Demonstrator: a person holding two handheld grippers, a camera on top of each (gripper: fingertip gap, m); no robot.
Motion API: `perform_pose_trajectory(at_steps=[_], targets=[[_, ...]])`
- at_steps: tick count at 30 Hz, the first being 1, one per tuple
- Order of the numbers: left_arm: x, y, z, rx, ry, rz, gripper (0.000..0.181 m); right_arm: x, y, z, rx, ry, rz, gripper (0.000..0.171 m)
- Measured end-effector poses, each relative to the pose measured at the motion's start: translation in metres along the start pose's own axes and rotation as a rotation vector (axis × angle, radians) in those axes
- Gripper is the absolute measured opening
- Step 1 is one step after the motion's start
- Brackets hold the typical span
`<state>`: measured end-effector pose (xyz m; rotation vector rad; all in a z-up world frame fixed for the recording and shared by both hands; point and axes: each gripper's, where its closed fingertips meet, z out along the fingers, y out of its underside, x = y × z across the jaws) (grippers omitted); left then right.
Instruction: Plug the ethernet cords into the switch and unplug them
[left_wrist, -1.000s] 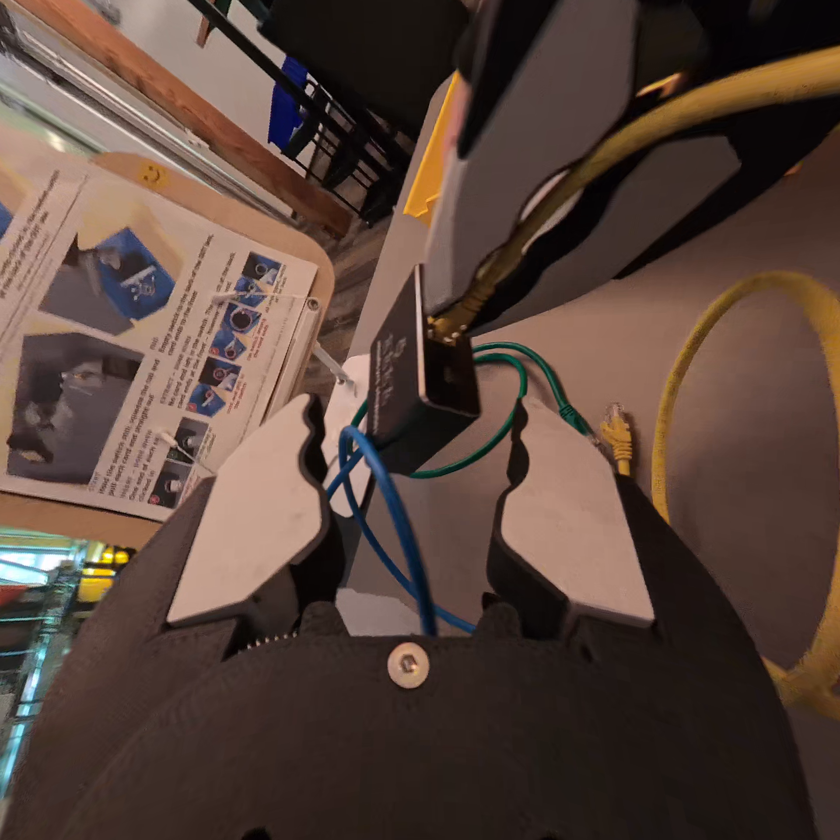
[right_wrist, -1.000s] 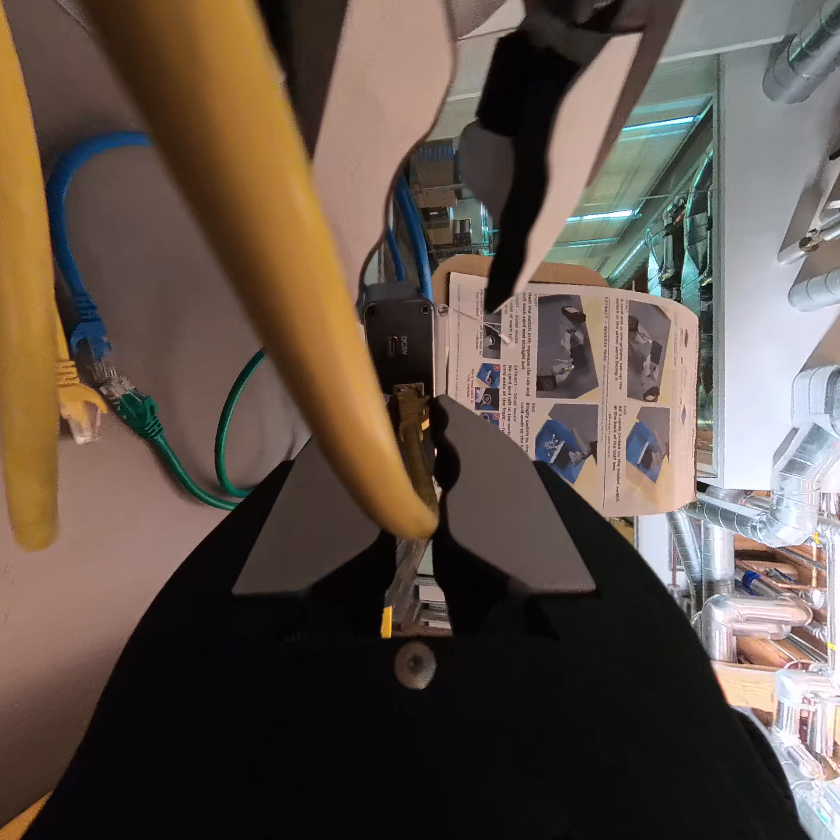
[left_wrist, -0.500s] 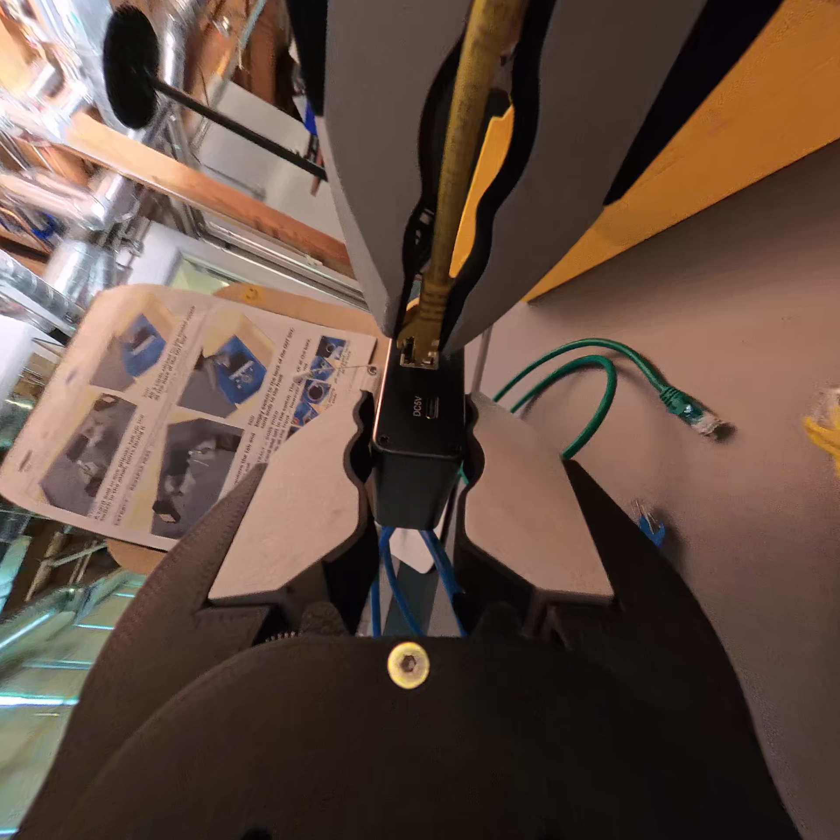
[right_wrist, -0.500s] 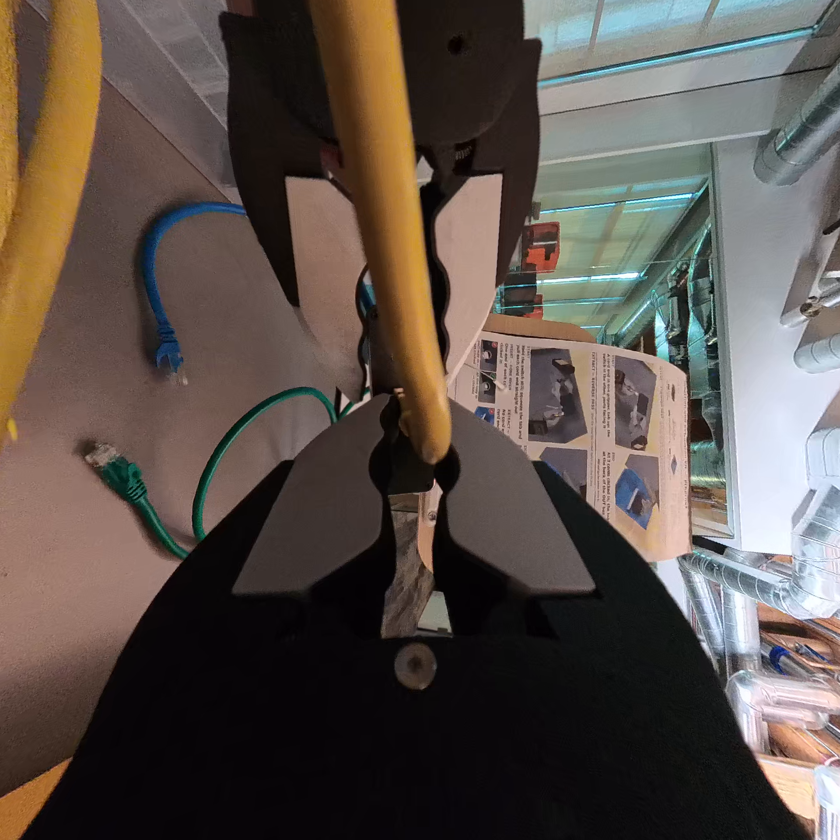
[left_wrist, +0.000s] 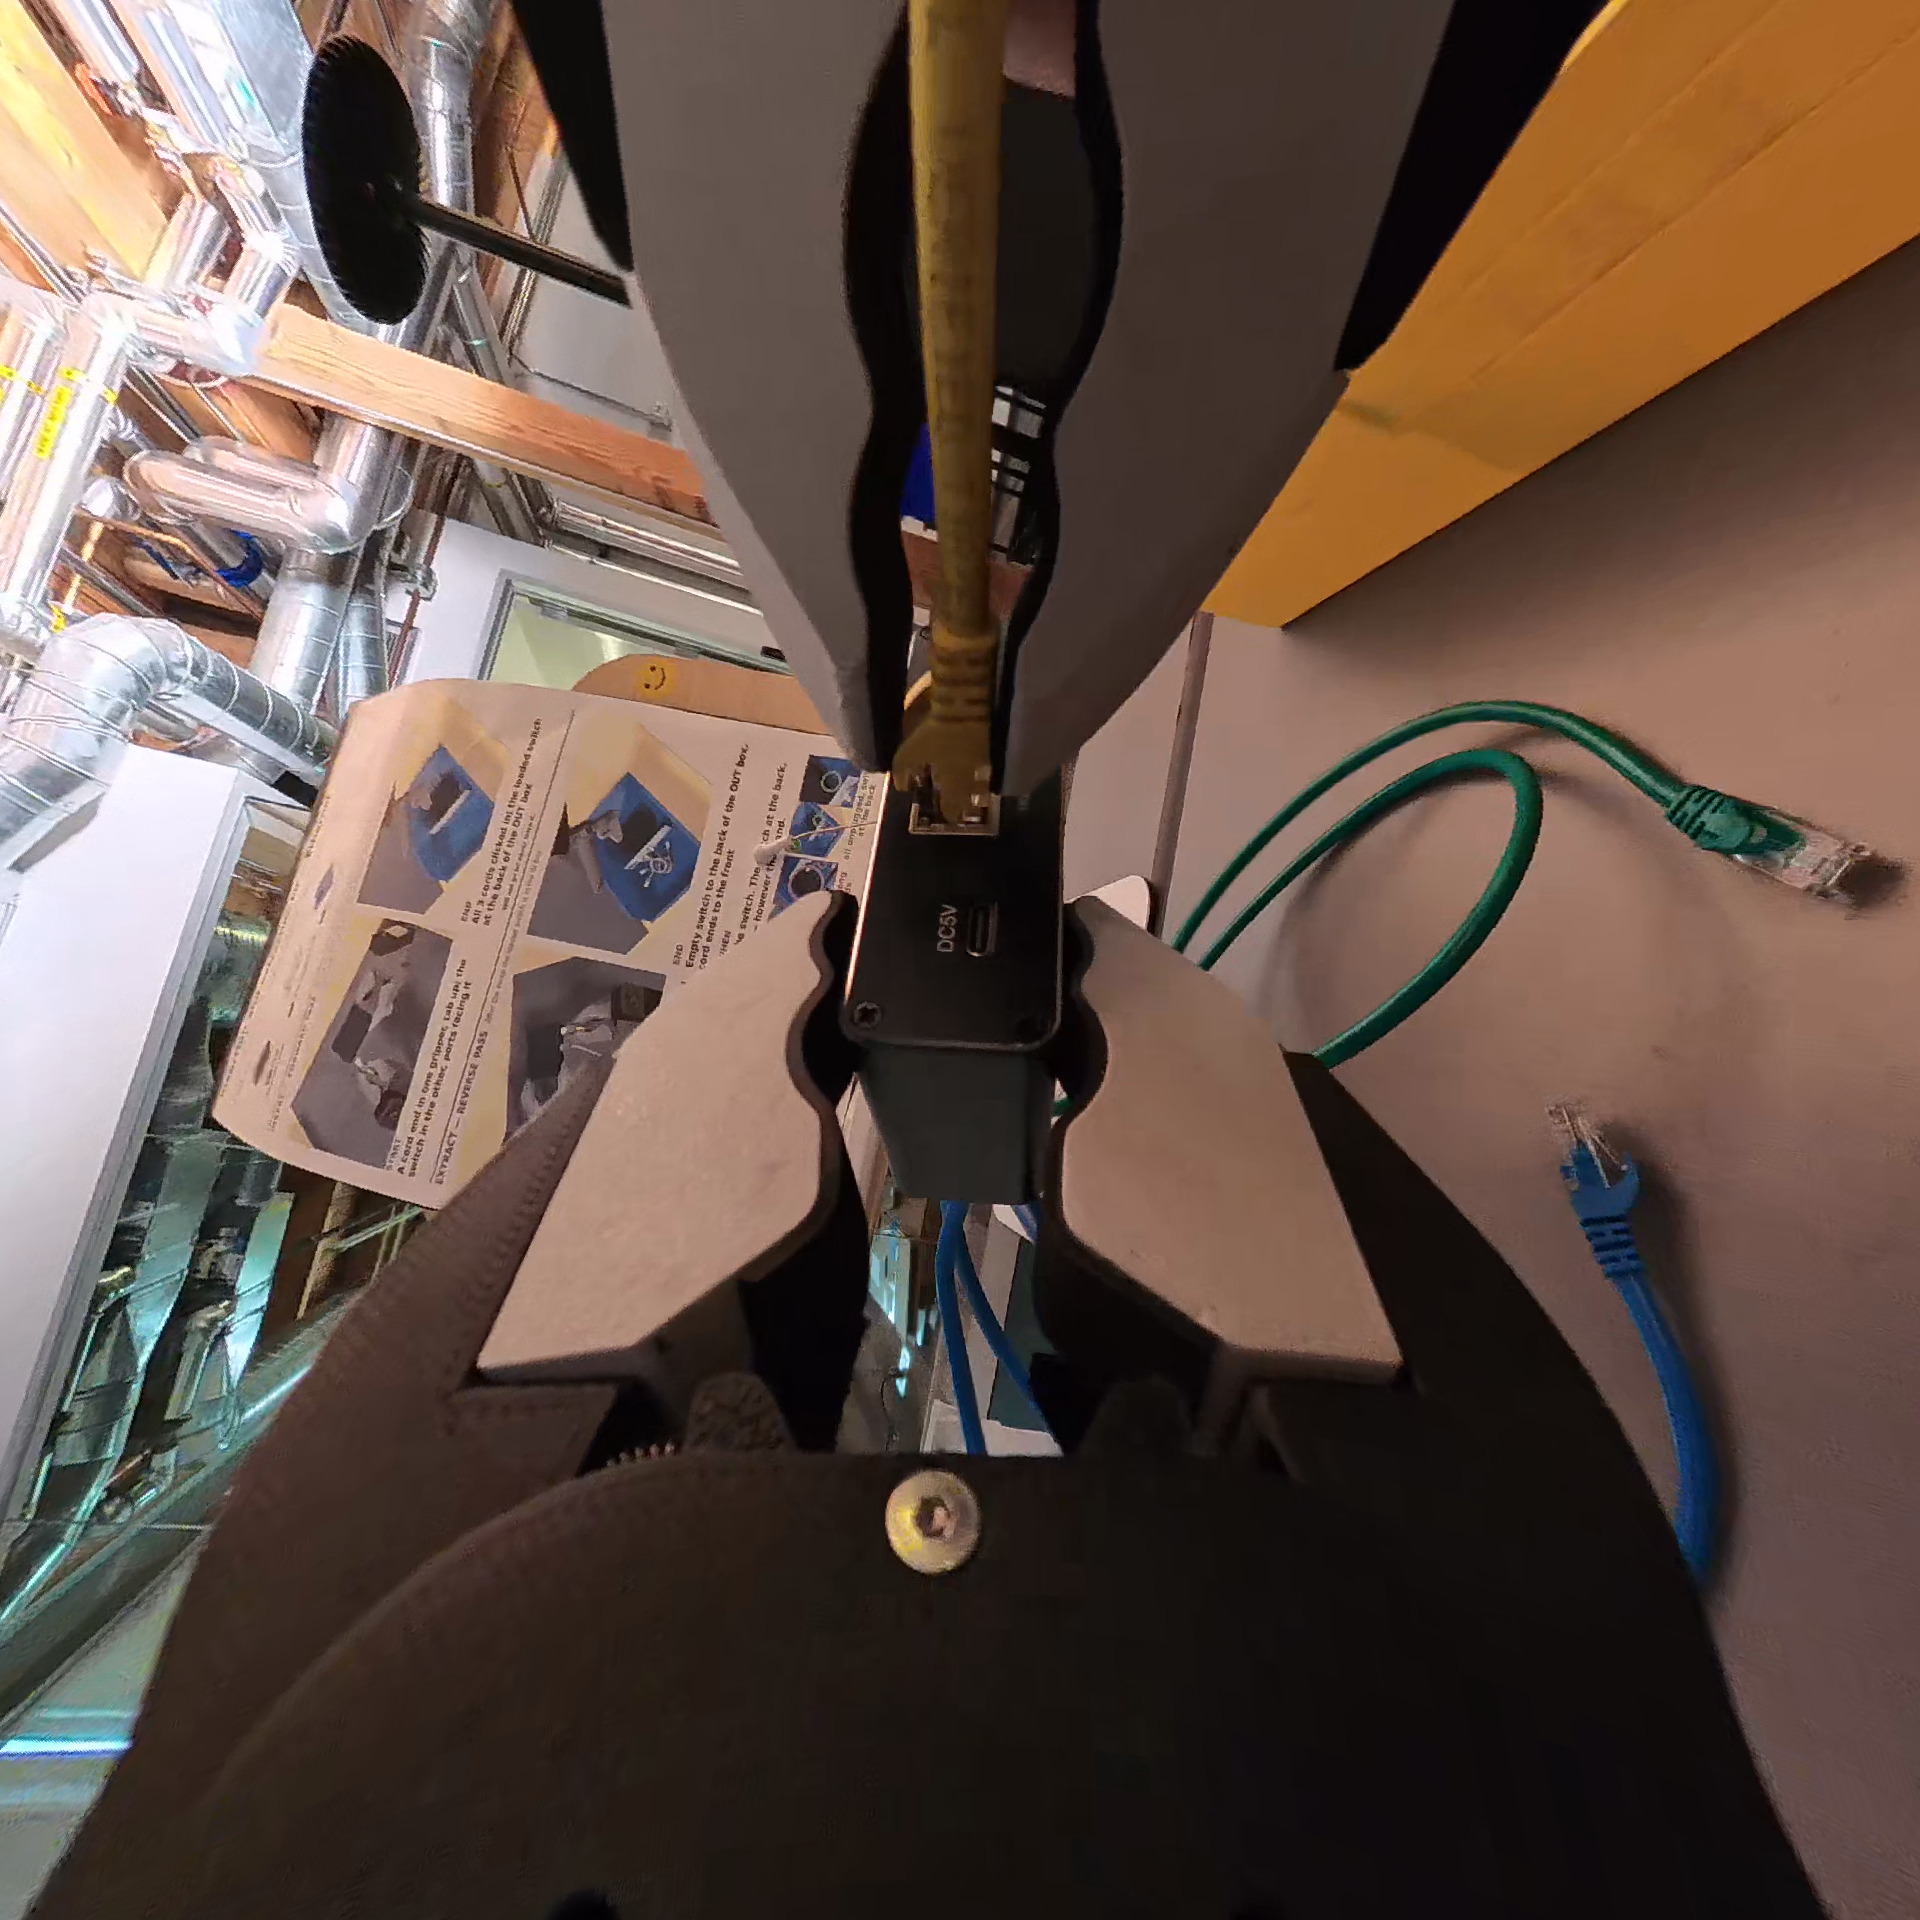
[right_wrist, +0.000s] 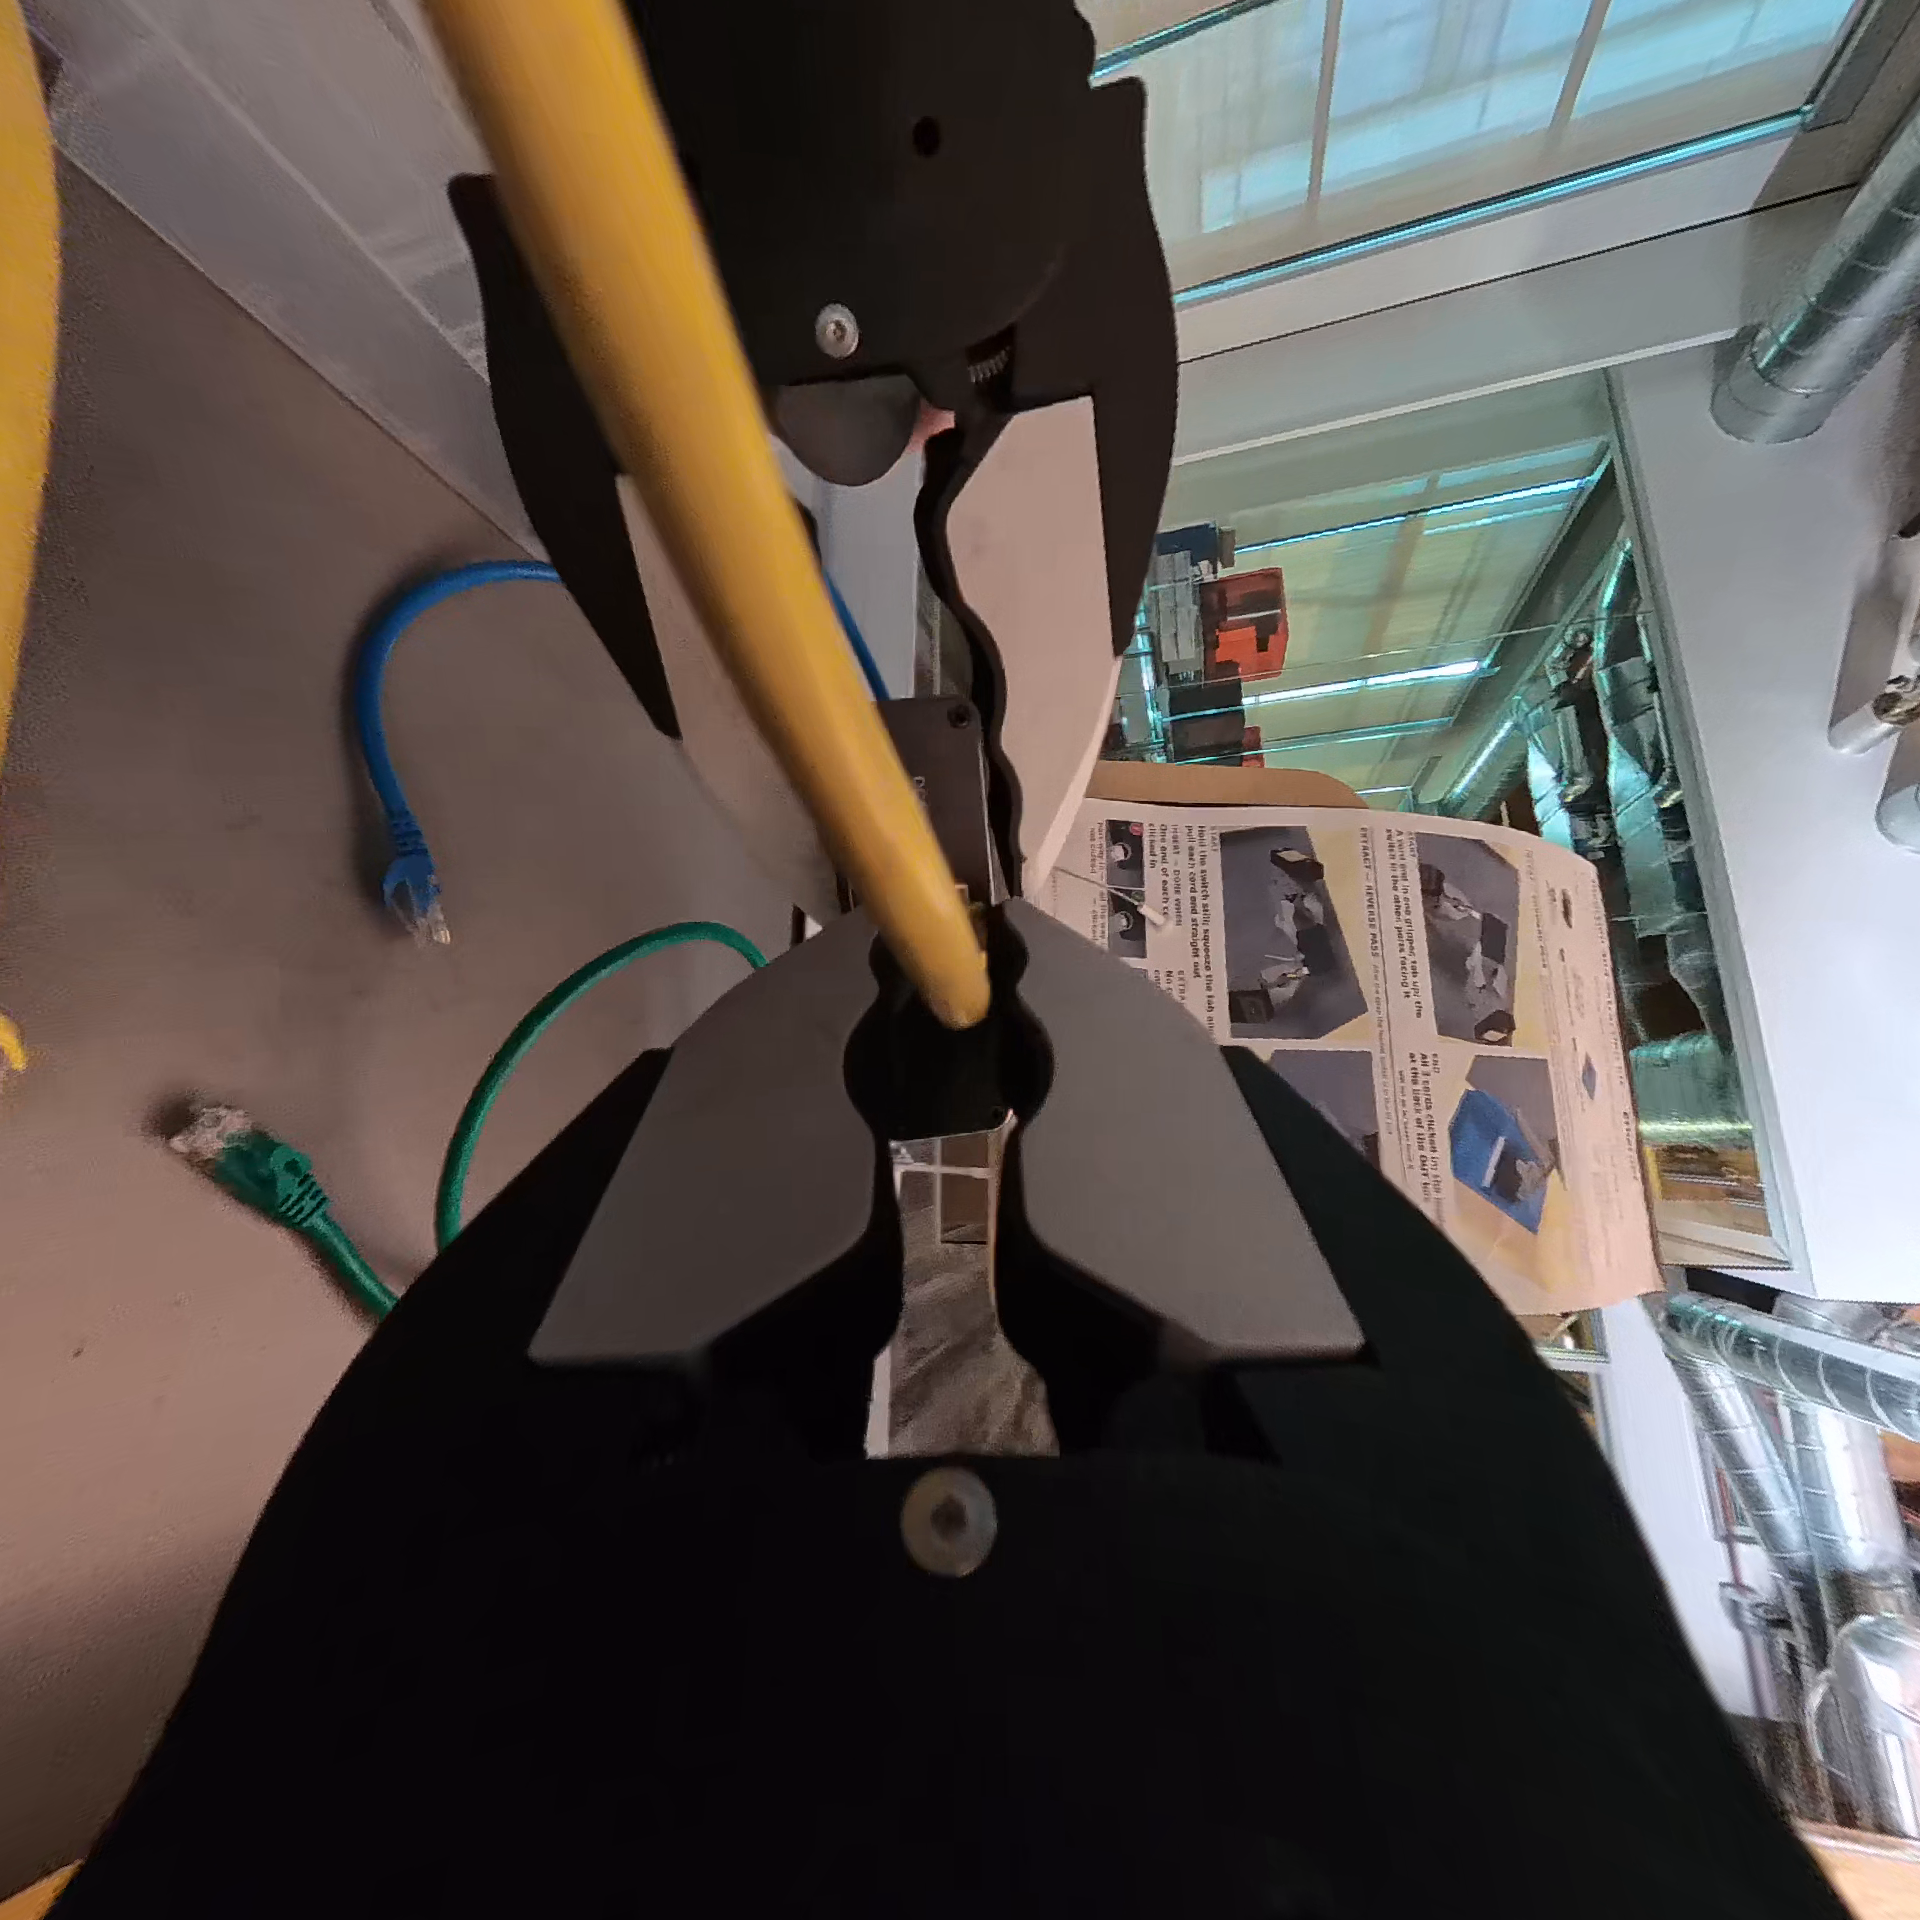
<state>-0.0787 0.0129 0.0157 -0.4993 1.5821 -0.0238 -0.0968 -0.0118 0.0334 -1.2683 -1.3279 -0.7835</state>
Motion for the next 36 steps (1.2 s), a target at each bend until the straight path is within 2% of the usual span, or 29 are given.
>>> perform_pose_trajectory(at_steps=[17,25,32,36], targets=[[-0.007,0.003,-0.002,-0.049,0.008,0.031,0.036,0.007,0.000,0.004,-0.036,0.084,-0.068,0.015],[-0.002,0.006,-0.001,-0.077,0.032,0.084,0.036,-0.001,0.005,0.007,-0.057,0.043,-0.075,0.016],[0.002,0.008,0.002,-0.095,0.048,0.106,0.037,-0.006,0.007,0.007,-0.060,-0.010,-0.010,0.015],[0.012,0.013,0.007,-0.116,0.082,0.102,0.037,-0.016,0.014,0.010,-0.087,-0.100,0.075,0.015]])
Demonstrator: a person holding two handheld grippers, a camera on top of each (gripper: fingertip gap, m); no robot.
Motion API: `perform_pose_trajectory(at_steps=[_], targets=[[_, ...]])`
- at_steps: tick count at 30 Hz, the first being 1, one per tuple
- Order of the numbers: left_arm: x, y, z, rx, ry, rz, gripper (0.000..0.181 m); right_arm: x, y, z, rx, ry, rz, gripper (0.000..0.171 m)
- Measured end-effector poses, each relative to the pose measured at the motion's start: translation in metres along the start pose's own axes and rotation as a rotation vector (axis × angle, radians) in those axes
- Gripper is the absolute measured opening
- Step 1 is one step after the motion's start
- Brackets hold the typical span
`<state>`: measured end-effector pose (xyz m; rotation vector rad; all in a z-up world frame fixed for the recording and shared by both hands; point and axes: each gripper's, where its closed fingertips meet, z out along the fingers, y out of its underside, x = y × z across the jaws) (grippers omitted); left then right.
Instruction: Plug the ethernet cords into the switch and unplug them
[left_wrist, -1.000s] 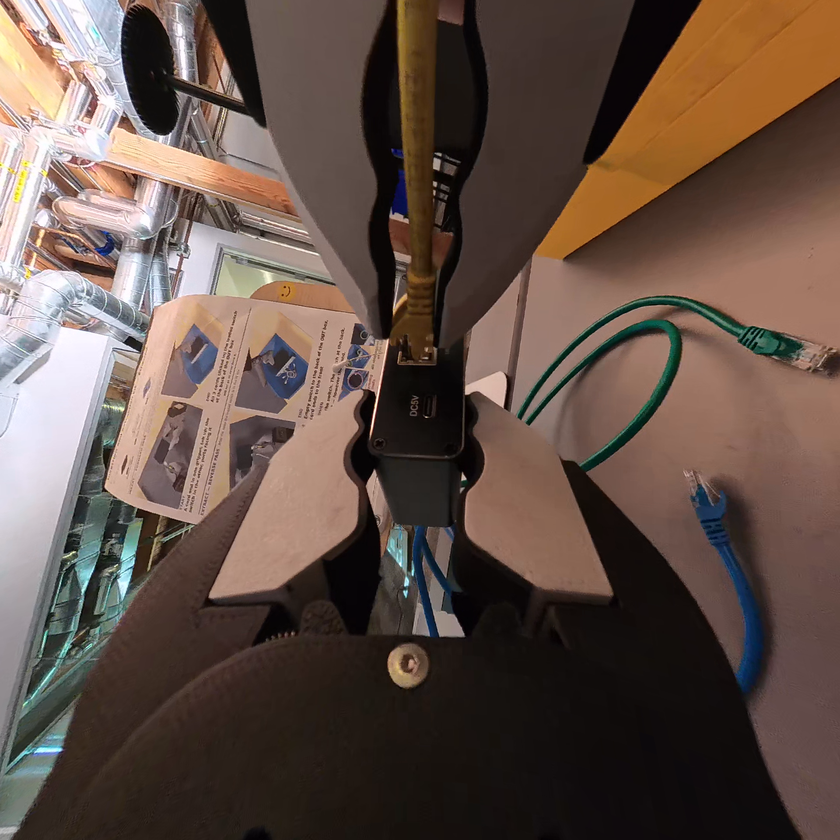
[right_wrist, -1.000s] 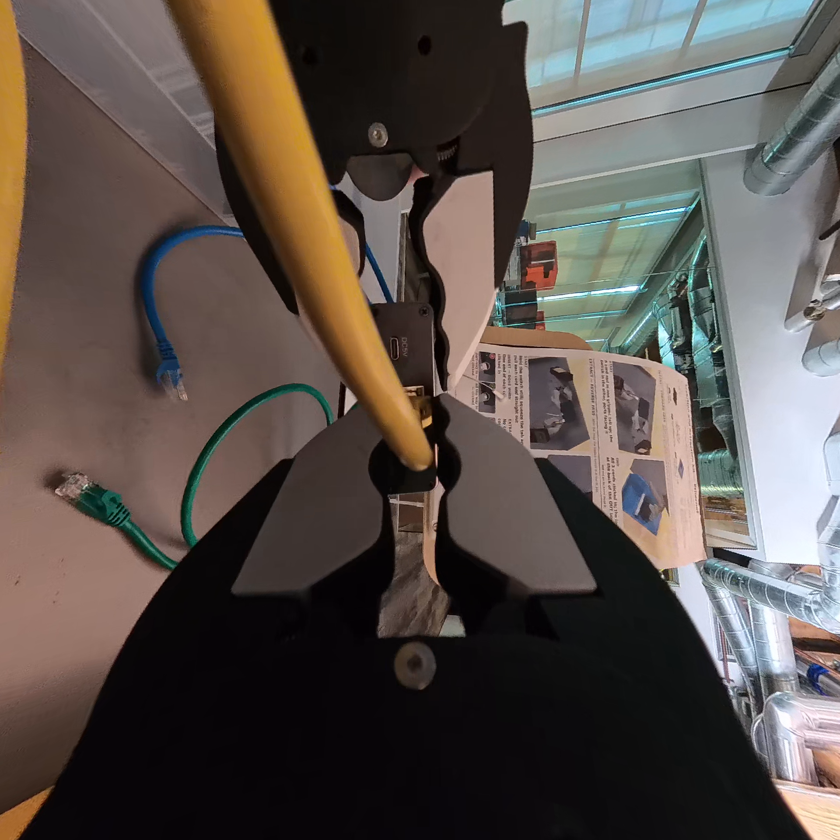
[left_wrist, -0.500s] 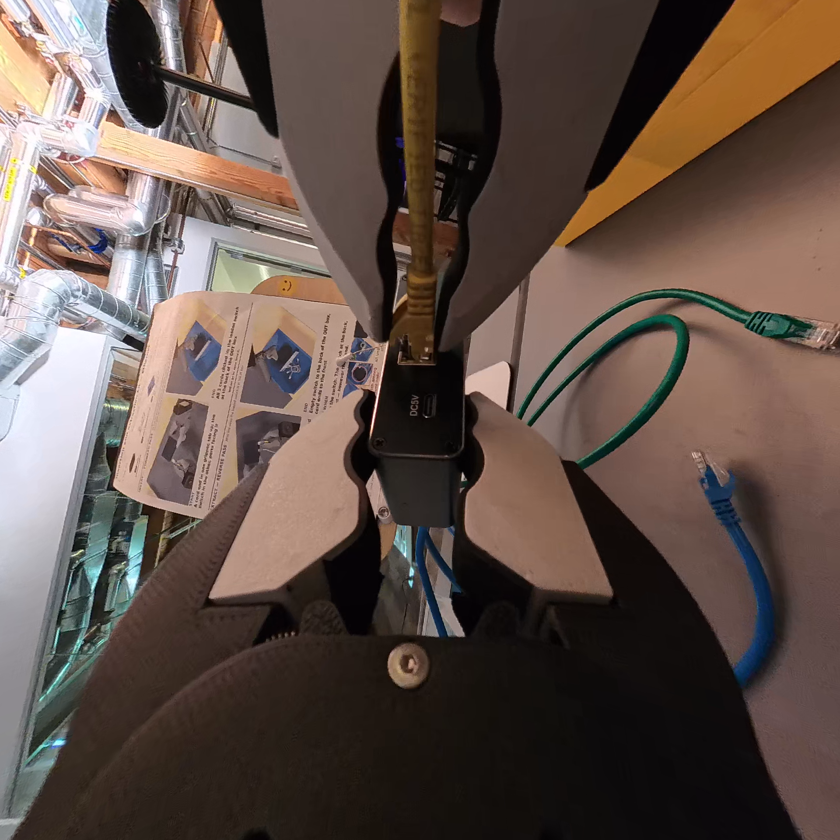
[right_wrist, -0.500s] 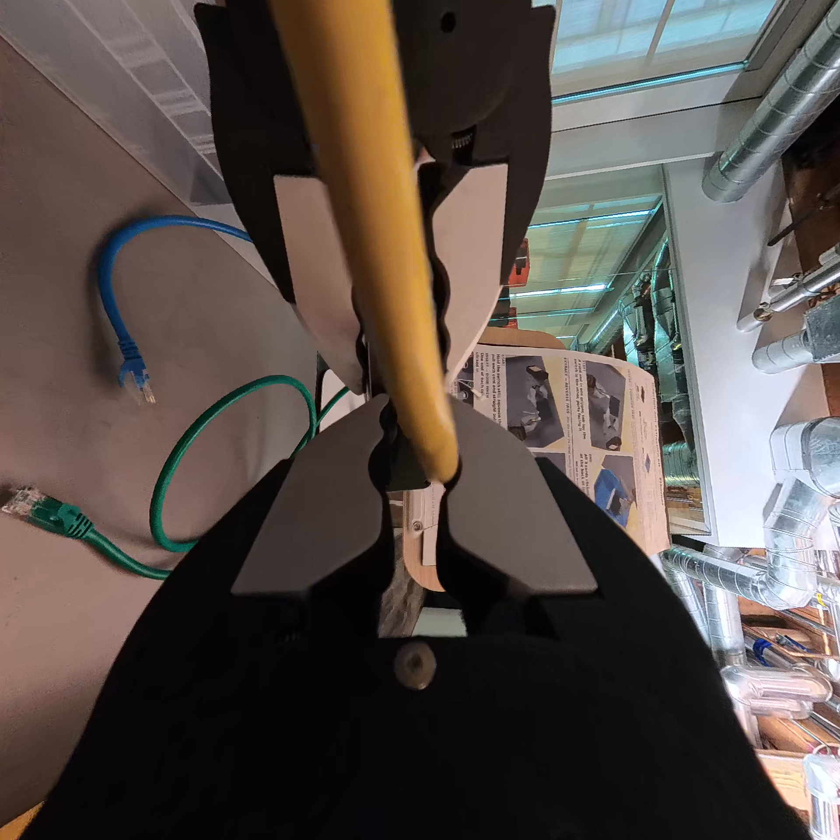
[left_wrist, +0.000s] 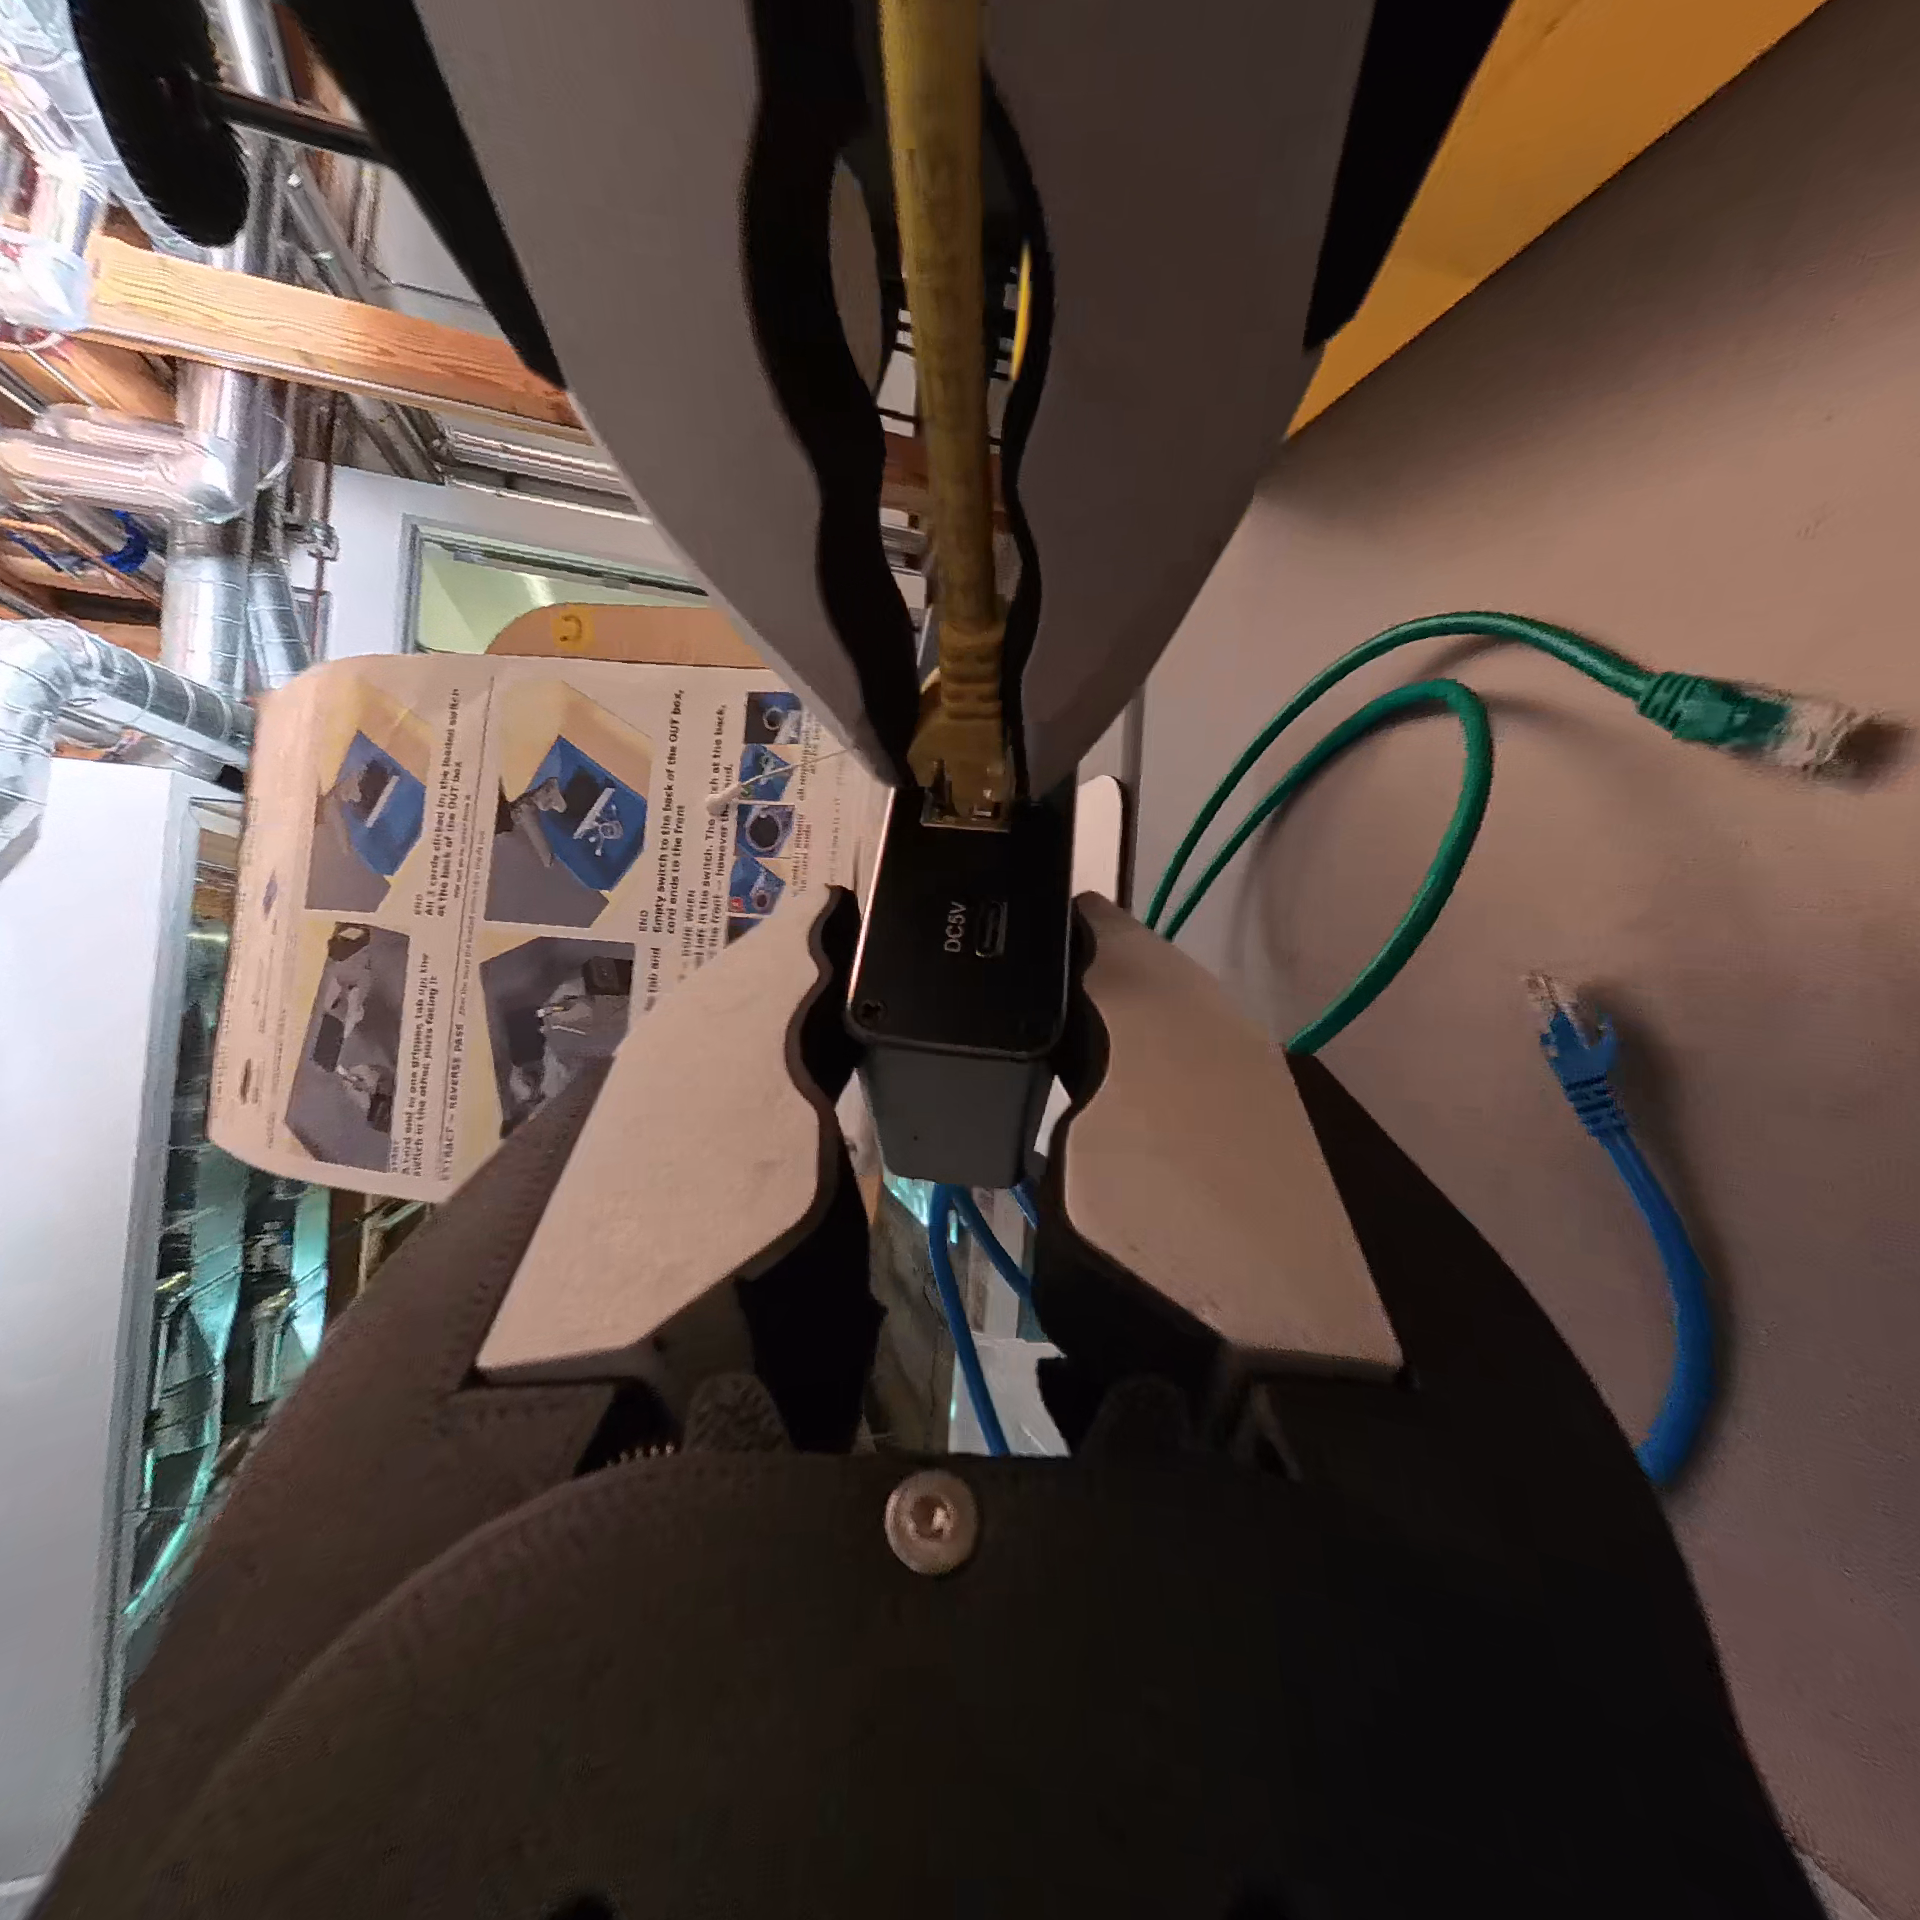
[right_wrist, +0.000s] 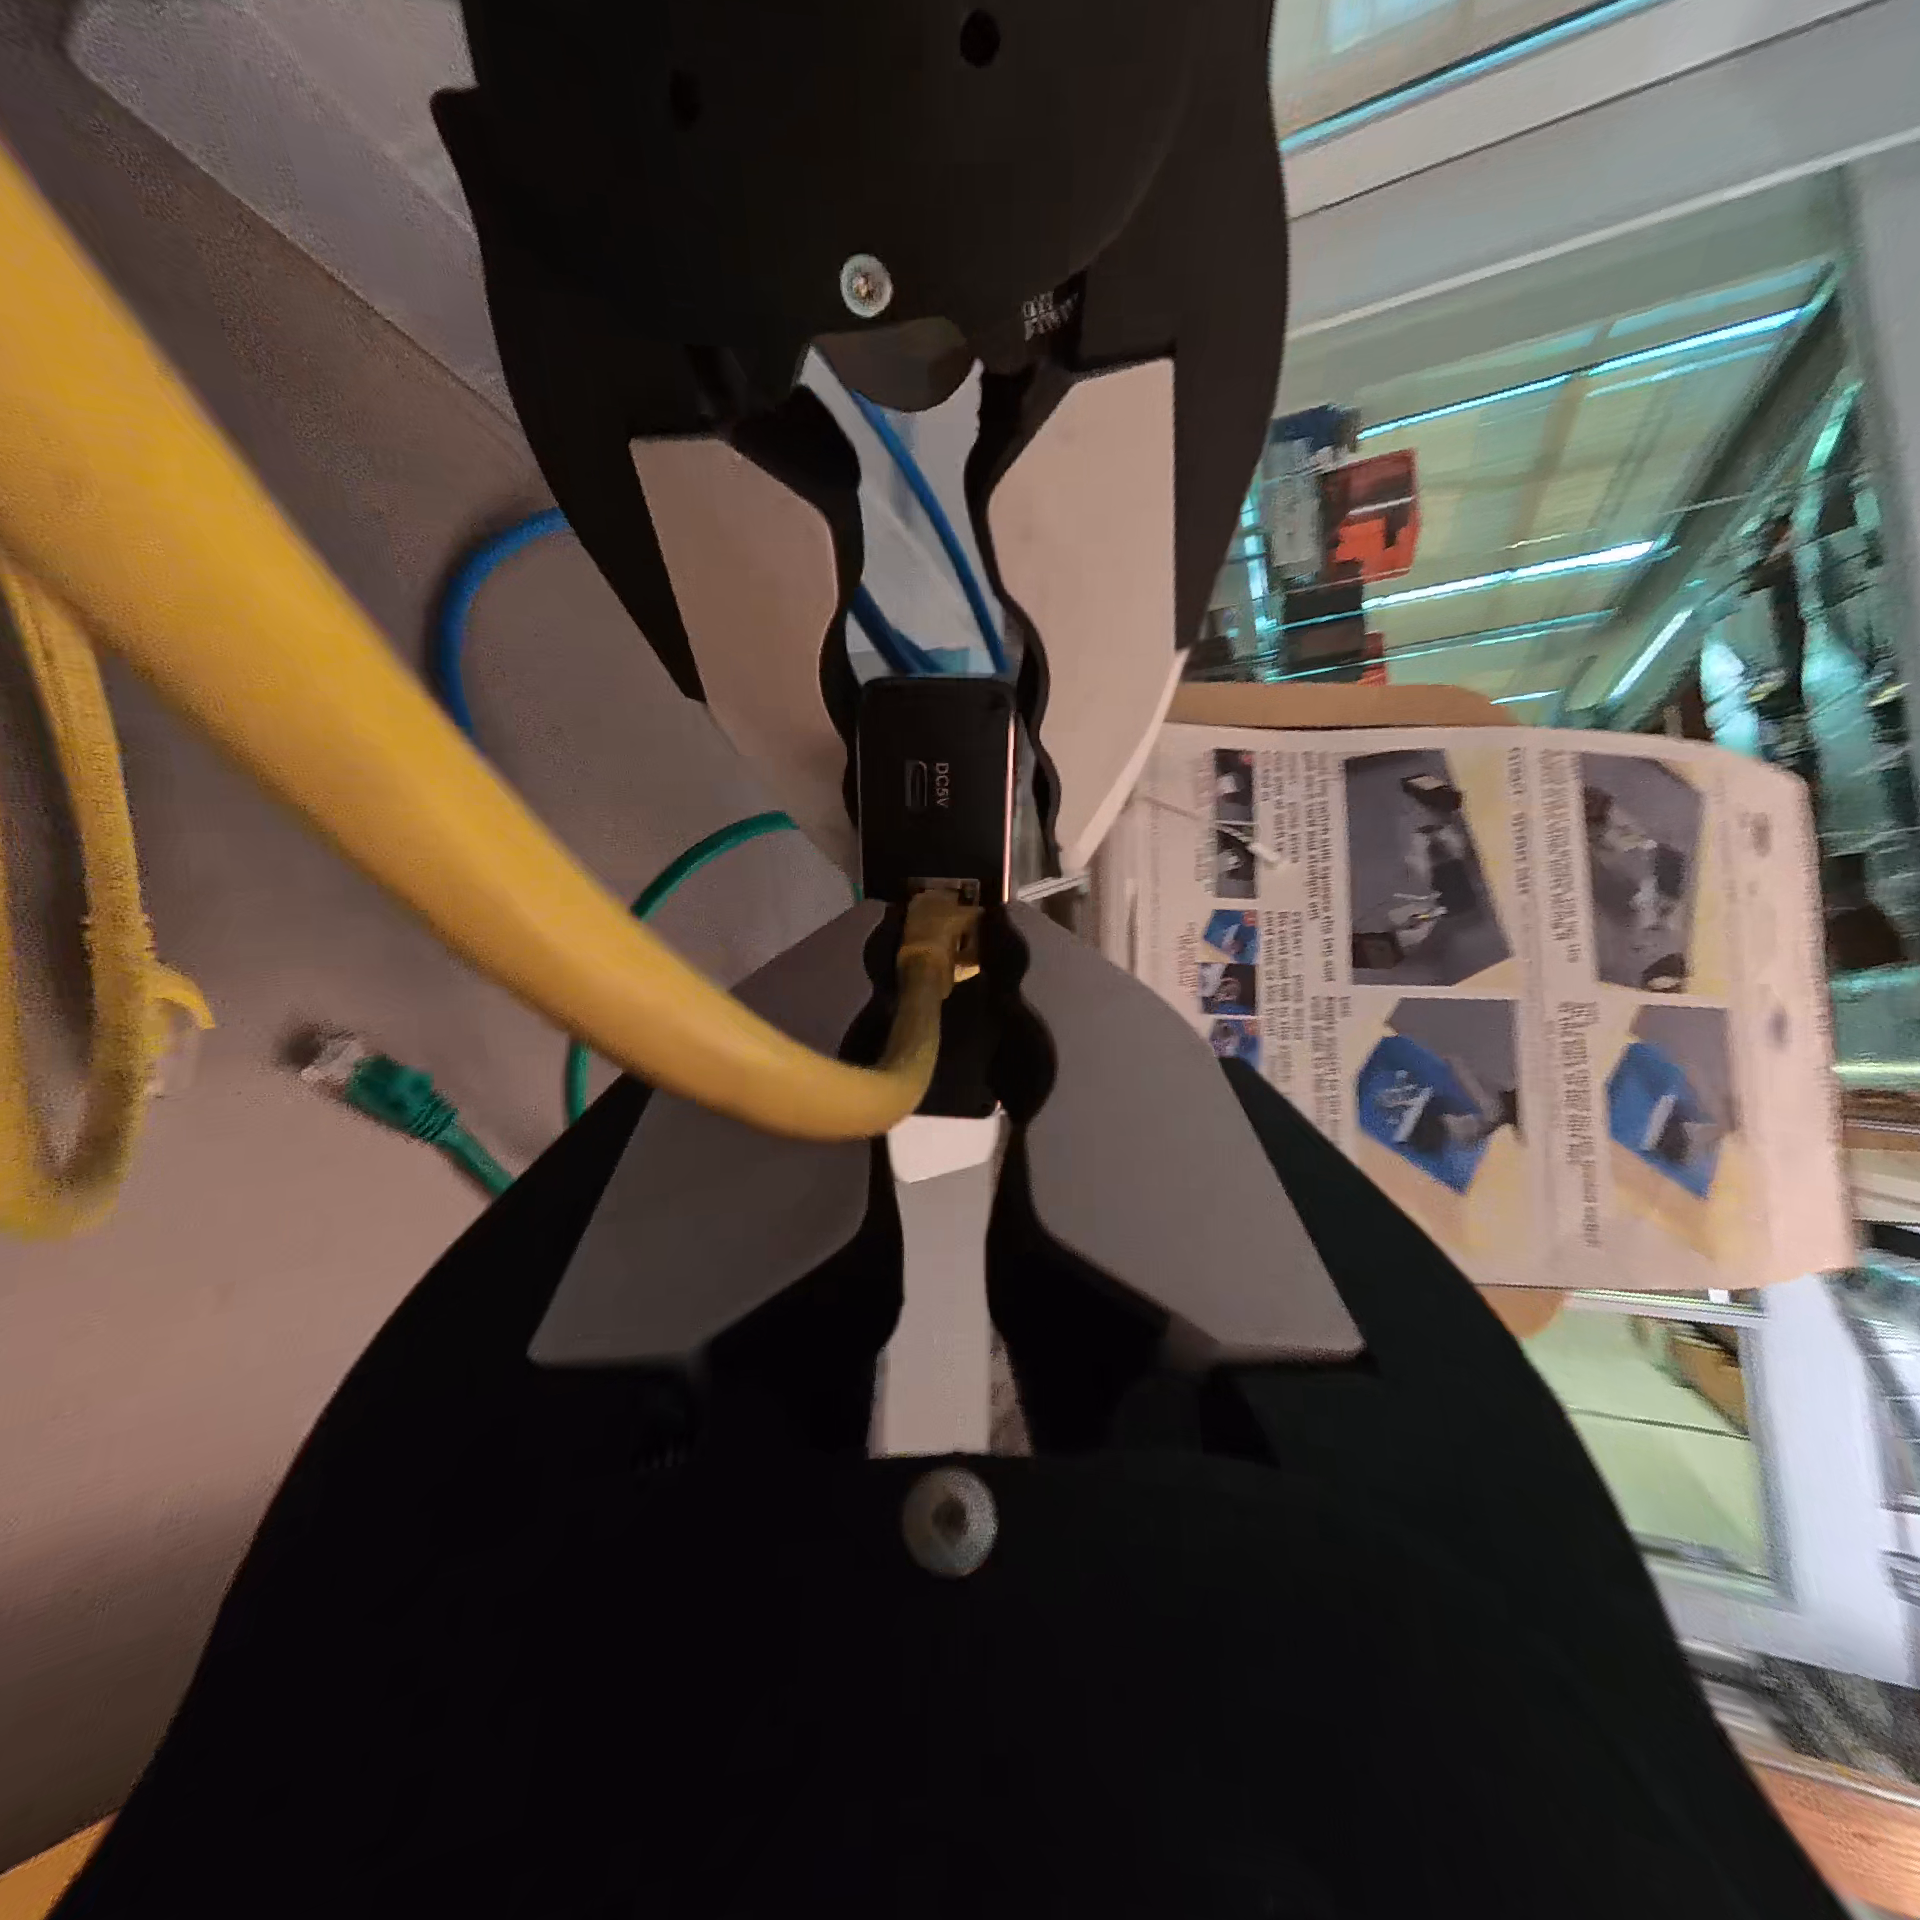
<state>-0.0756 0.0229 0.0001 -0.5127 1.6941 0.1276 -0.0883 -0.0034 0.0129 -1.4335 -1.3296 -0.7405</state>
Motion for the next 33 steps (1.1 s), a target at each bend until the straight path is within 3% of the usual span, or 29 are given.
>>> perform_pose_trajectory(at_steps=[6,14,15,16,17,18,19,21,23,25,31,33], targets=[[0.015,0.004,0.007,-0.021,0.089,-0.013,0.038,-0.015,0.007,0.004,-0.006,-0.148,0.159,0.016],[0.040,0.008,0.015,-0.030,0.195,-0.036,0.038,-0.036,0.018,0.007,-0.084,-0.272,0.186,0.016],[0.037,0.013,0.017,-0.055,0.176,-0.053,0.038,-0.040,0.015,0.004,-0.065,-0.312,0.201,0.015],[0.016,0.031,0.022,-0.152,0.056,-0.100,0.037,-0.076,-0.018,-0.013,0.088,-0.616,0.271,0.015],[-0.013,0.053,0.019,-0.228,-0.043,-0.150,0.037,-0.083,-0.029,-0.001,0.086,-0.599,0.269,0.015],[-0.031,0.063,0.009,-0.212,-0.035,-0.233,0.037,-0.082,-0.015,0.015,-0.031,-0.486,0.118,0.016],[-0.043,0.060,-0.005,-0.121,0.004,-0.331,0.037,-0.081,-0.015,0.018,-0.020,-0.459,0.086,0.016],[-0.064,0.056,-0.030,0.013,-0.002,-0.414,0.036,-0.070,-0.032,0.006,0.101,-0.503,0.230,0.015],[-0.080,0.064,-0.040,0.022,-0.050,-0.468,0.036,-0.057,-0.023,-0.003,0.095,-0.467,0.239,0.015],[-0.084,0.061,-0.044,0.069,-0.036,-0.508,0.036,-0.053,-0.004,-0.006,0.032,-0.462,0.259,0.015],[-0.088,0.053,-0.045,0.070,-0.046,-0.526,0.036,-0.035,0.093,-0.014,-0.407,-0.334,0.309,0.015],[-0.091,0.054,-0.046,0.066,-0.051,-0.545,0.036,-0.037,0.101,-0.017,-0.440,-0.362,0.401,0.015]])
